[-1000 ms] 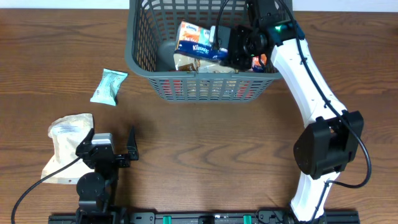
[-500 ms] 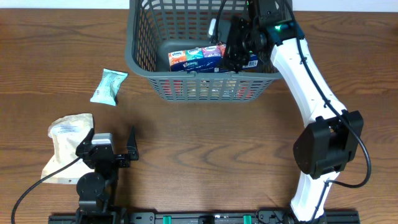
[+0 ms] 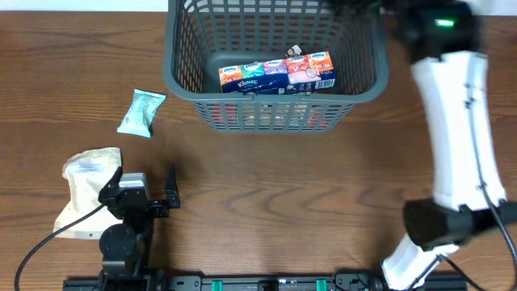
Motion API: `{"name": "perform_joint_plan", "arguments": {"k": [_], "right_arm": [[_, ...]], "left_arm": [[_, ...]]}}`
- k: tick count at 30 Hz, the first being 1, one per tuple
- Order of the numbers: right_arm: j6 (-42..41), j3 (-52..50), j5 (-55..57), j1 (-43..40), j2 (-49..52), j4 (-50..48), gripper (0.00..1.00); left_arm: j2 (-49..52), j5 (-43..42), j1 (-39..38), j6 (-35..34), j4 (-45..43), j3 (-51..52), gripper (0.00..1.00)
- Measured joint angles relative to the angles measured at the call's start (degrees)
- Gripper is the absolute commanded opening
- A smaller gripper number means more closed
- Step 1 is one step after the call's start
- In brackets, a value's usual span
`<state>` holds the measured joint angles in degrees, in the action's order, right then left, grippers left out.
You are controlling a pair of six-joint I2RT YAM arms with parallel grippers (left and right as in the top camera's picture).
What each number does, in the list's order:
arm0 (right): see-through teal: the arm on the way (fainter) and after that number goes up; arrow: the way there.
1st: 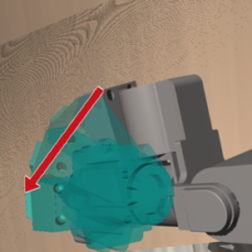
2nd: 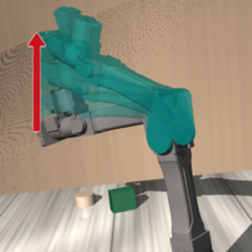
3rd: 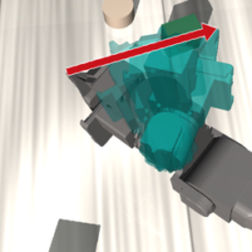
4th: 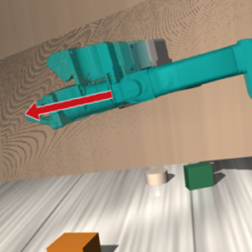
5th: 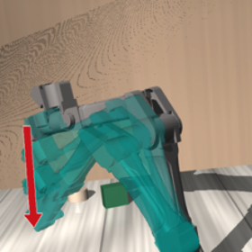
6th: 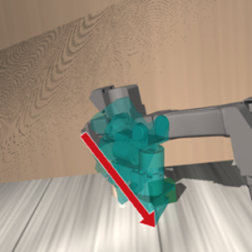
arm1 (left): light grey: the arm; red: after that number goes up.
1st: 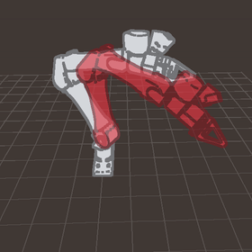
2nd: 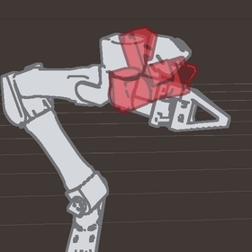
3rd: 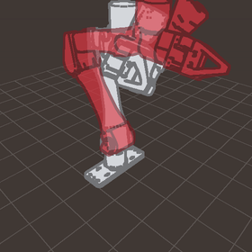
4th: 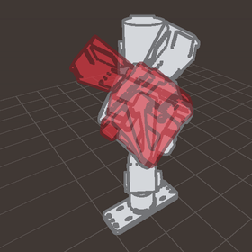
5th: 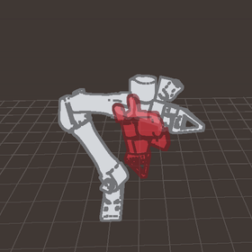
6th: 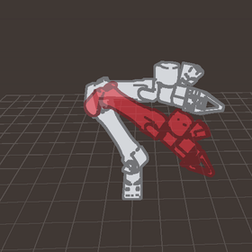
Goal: Pack container
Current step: 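Carry the tissue box over the basket and release it inside, then withdraw the right gripper and move the left gripper to the green packet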
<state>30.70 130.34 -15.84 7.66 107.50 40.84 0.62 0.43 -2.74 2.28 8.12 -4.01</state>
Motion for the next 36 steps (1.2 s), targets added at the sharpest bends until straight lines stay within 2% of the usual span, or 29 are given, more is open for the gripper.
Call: {"name": "perform_joint_plan", "arguments": {"k": [4,8,10,17,21,24,28,33,36], "right_arm": [[-13.6,0.8,8.2,-10.4,-2.6,3.7,0.99],[-23.4,0.5,11.5,-20.5,-2.2,11.7,0.99],[-26.4,-0.4,11.9,-24.3,-1.8,15.5,0.99],[-30.1,-8.2,11.2,-29.2,-1.8,19.8,0.99],[-30.6,-16.8,8.9,-29.5,-1.8,19.1,0.99],[-31.3,-24.5,6.8,-29.5,-1.8,16.3,0.99],[-32.0,-34.9,4.2,-29.4,-1.7,13.1,0.99],[-32.6,-42.2,2.9,-29.2,-1.6,11.3,0.99],[-32.7,-45.0,2.8,-28.7,-1.6,10.4,0.99]], "left_arm": [[0.0,0.0,0.0,-1.4,1.5,-0.5,0.99],[2.3,0.1,0.0,-3.6,9.9,-5.5,0.99],[5.8,0.6,0.0,-4.2,14.4,-11.1,0.99],[23.6,5.7,0.0,-5.2,22.4,-32.9,0.99],[37.8,7.6,0.8,-5.3,31.3,-46.7,0.99],[49.5,8.0,2.6,-5.3,41.2,-58.8,0.99],[62.0,8.6,5.3,-4.8,49.1,-72.8,0.99],[72.9,8.6,9.4,-0.9,56.8,-85.2,0.99],[78.1,5.8,12.8,0.6,60.5,-89.7,0.99]]}}
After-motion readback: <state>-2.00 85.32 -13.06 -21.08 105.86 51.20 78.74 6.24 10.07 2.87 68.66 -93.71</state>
